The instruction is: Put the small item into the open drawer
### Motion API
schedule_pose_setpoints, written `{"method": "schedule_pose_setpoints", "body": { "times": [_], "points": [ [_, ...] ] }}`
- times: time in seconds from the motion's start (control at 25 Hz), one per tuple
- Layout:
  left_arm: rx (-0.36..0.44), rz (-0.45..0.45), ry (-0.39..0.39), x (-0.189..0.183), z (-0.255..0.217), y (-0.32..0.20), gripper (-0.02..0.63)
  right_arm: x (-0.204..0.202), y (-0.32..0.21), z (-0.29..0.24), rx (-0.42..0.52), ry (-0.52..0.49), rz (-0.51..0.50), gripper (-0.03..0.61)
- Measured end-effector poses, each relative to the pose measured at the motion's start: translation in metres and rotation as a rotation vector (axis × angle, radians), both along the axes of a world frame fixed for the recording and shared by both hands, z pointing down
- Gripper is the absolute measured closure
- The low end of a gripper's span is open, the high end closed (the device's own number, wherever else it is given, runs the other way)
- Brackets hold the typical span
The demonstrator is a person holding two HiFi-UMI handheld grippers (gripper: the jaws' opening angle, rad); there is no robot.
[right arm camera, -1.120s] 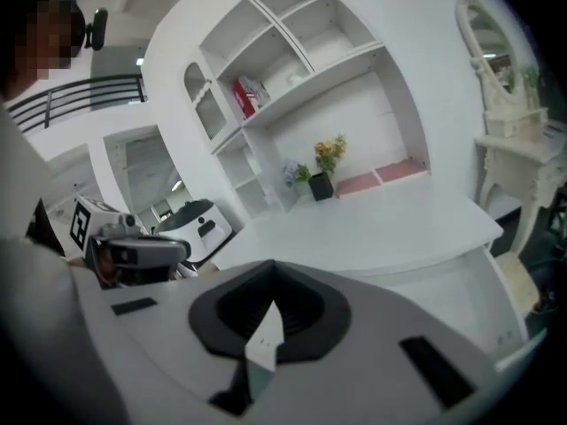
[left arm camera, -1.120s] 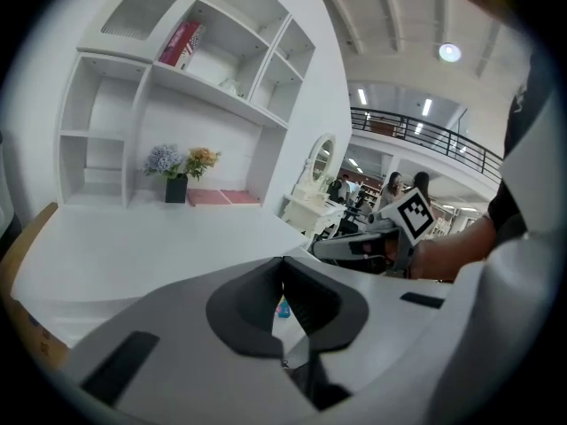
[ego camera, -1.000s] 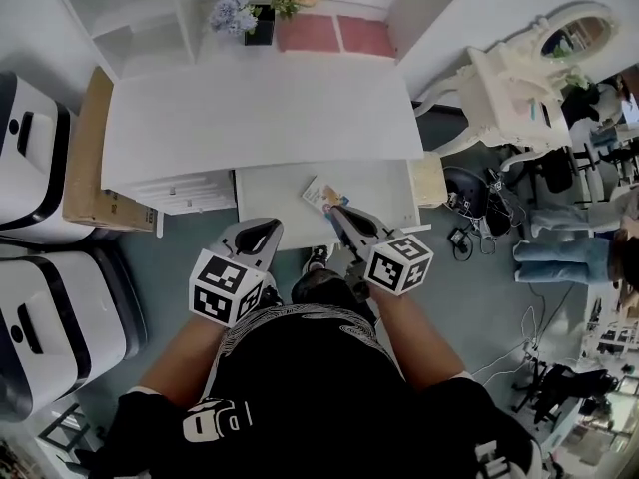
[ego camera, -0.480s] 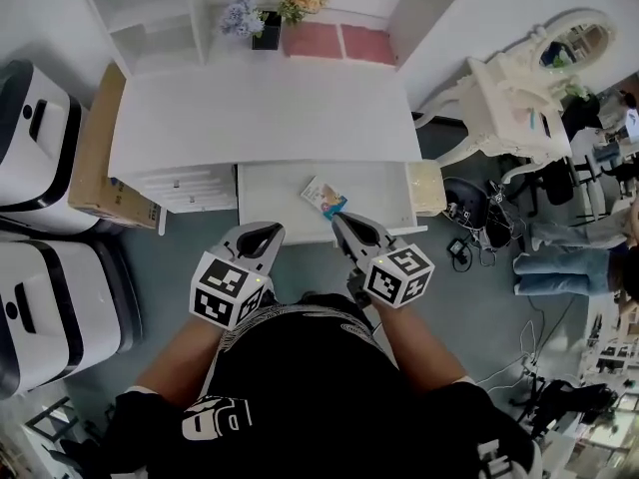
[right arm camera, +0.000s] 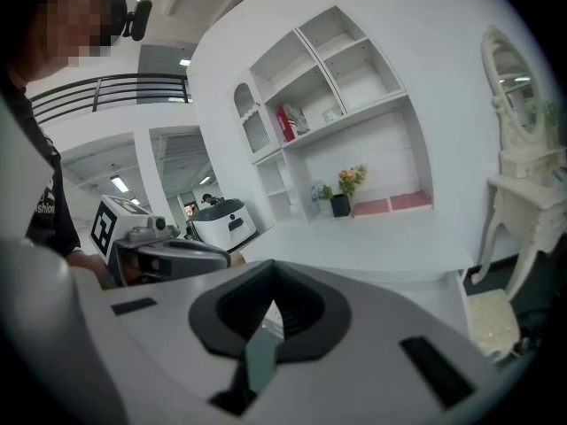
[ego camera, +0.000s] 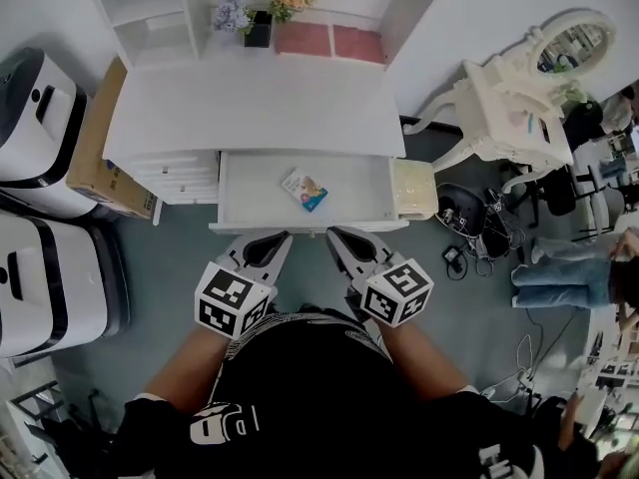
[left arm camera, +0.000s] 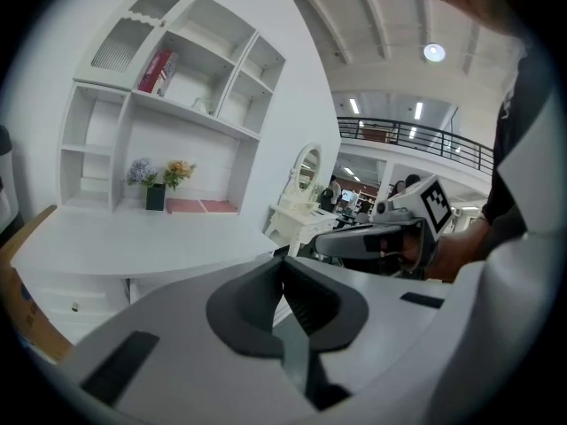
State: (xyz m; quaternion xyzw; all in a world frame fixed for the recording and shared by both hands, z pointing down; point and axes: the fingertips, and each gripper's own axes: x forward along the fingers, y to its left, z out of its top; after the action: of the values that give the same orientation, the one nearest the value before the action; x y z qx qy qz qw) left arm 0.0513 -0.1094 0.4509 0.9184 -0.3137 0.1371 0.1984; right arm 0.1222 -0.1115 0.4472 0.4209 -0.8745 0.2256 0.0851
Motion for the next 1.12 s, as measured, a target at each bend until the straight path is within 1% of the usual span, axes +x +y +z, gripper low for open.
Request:
{"method": "schedule_pose_setpoints", "body": {
  "times": [0.08,0.2,0.28,0.44,0.64,0.84,1.0,1.12],
  "points": [
    [0.002,-0.011,-0.004,0.015,0.001,0.016,0.6,0.013,0.018,0.0,0.009,0.002,-0.014,0.572],
    [-0.008,-0.038,-0.009,0.032,-0.001,0.043,0.6,0.03,0.046,0.003,0.0,-0.006,-0.029,0.572],
    [-0.005,-0.04,-0.012,0.043,-0.004,0.063,0.6,0.04,0.064,0.005,-0.004,-0.014,-0.036,0.572],
    [-0.006,-0.056,-0.029,0.055,0.0,0.091,0.6,0.051,0.089,0.009,-0.014,-0.045,-0.043,0.572],
    [-0.006,-0.099,-0.037,0.054,0.003,0.114,0.6,0.055,0.11,0.011,0.0,-0.058,-0.055,0.572],
    [0.011,-0.114,-0.049,0.044,-0.005,0.125,0.6,0.053,0.118,0.002,0.025,-0.056,-0.053,0.572],
    [0.03,-0.098,-0.055,0.037,-0.013,0.124,0.6,0.048,0.12,-0.01,0.059,-0.039,-0.046,0.572],
    [0.045,-0.069,-0.061,0.035,-0.022,0.12,0.6,0.043,0.119,-0.016,0.063,-0.034,-0.028,0.572]
  ]
}}
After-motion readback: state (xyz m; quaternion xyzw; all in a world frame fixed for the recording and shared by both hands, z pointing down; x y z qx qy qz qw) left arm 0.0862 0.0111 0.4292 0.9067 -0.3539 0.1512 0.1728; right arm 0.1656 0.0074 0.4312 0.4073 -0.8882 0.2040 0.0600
